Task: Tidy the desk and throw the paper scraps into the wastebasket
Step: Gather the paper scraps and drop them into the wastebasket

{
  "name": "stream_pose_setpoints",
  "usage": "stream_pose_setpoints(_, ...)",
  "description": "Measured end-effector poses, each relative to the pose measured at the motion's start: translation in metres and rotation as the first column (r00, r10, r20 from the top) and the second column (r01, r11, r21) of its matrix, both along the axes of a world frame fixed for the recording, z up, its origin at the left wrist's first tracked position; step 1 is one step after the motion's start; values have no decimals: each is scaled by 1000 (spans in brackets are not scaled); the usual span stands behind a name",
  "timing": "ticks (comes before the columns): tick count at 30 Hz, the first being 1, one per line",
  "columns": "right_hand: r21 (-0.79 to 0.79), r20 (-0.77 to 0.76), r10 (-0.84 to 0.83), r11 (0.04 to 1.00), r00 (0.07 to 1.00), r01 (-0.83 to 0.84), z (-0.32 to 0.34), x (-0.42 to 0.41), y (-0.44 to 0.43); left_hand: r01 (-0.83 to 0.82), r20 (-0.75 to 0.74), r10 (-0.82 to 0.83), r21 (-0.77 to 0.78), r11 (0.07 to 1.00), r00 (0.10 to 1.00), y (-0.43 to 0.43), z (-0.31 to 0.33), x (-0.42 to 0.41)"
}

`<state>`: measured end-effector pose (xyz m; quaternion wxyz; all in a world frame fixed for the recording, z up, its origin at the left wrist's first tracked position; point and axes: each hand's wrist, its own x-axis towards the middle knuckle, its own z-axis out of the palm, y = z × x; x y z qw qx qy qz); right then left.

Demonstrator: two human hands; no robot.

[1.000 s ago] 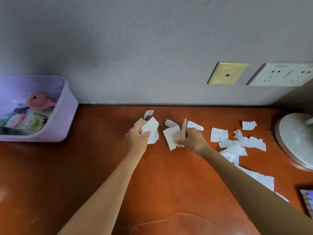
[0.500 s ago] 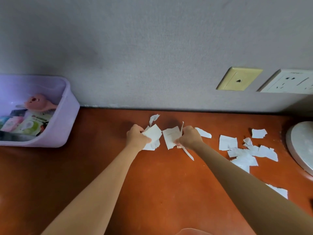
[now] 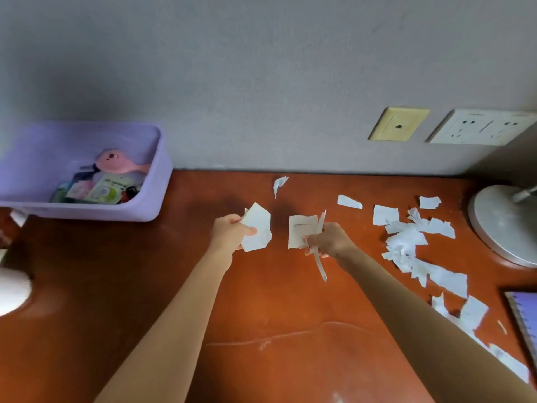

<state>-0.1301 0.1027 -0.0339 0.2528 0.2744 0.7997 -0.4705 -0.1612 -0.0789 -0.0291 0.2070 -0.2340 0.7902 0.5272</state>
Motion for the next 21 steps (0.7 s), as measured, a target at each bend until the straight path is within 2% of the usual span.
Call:
stream_pose_setpoints(4,-82,-76,-40,996,996,33,42,34,-32,-73,-74,75,38,997,994,-30,37,48)
stream_pose_setpoints(9,-195,-202,61,976,977,-101,85,89,-84,-242,-203,254,83,967,946,-77,76,129)
stream_pose_setpoints(13,-258,-251,186,933,950,-251,101,138,-133,-379,-278,371,27,925,886,-115,89,206)
stream_pose_setpoints(15,-301,-246,174,921,953,-246,98,148,-147,-381,-281,358,-31,924,890,-123,87,224)
stream_pose_setpoints(21,-363,-203,336,847,920,-389,97,204,-240,-569,-301,508,-167,805,807,-191,97,308)
